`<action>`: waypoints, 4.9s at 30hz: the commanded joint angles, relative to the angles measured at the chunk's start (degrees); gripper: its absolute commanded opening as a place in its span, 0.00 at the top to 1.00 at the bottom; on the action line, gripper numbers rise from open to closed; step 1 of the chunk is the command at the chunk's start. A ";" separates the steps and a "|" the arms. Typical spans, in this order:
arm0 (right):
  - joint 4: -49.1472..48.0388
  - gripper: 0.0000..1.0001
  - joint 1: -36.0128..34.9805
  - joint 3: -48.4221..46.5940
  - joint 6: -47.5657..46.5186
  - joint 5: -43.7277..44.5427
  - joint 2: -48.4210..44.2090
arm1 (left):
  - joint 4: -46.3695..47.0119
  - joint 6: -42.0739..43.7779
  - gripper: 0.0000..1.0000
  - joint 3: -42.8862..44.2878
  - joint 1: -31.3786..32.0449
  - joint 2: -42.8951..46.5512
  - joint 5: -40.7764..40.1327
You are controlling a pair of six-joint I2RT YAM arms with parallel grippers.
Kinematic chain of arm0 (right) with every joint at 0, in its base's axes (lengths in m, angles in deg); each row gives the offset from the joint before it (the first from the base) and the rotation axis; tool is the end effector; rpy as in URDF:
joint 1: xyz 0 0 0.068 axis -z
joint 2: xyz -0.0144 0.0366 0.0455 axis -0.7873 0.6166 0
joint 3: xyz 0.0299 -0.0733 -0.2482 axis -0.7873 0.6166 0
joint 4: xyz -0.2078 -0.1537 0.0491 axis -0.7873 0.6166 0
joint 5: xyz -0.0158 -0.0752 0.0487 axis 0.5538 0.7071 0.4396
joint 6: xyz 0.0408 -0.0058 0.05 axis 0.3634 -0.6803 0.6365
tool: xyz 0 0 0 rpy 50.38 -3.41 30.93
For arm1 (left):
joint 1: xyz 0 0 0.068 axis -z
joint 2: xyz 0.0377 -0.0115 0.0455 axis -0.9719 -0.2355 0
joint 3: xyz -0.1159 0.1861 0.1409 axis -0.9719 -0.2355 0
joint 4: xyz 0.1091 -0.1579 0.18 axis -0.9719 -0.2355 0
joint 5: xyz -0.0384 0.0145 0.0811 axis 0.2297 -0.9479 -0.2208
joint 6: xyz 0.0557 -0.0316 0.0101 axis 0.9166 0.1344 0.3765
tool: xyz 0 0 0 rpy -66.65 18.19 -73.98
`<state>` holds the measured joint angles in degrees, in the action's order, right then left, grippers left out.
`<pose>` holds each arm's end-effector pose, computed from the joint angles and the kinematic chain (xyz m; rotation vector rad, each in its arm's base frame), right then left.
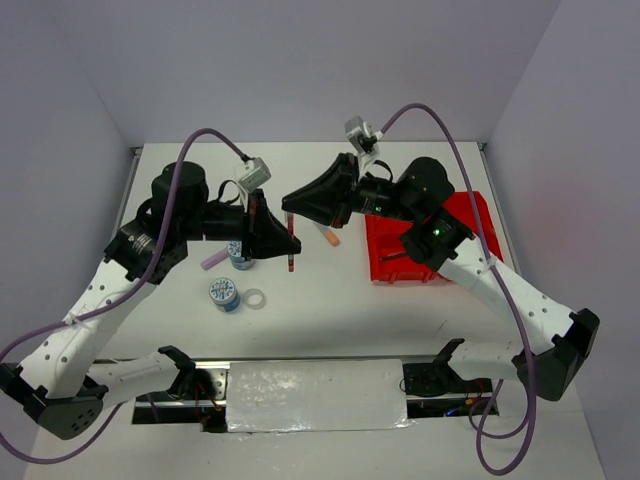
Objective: Sort the stationery into containers
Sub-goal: Close the pen cap on the pen, then place the pen in the storage box.
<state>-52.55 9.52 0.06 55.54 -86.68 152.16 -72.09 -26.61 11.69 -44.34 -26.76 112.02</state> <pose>0.1908 0.2200 0.4556 -0.8846 1.2333 1.4346 0.1725 -0.1499 0.4413 0.7917 1.7182 -1.3265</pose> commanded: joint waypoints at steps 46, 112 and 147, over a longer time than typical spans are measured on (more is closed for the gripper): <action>-2.56 0.34 -1.80 6.08 8.55 0.40 -4.53 | 18.31 -3.28 1.00 -7.38 -2.24 6.81 8.53; 44.55 1.00 28.44 16.46 27.00 52.52 -11.33 | -18.18 -1.17 0.02 4.06 -12.26 -22.20 -58.71; 42.11 1.00 30.28 21.81 42.55 65.09 9.62 | -16.68 -3.73 0.02 10.11 -12.17 -27.12 -48.68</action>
<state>-8.68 39.46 23.34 96.19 -22.02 162.28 -90.29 -30.22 20.06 -56.37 -55.72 62.32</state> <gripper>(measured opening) 0.151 0.977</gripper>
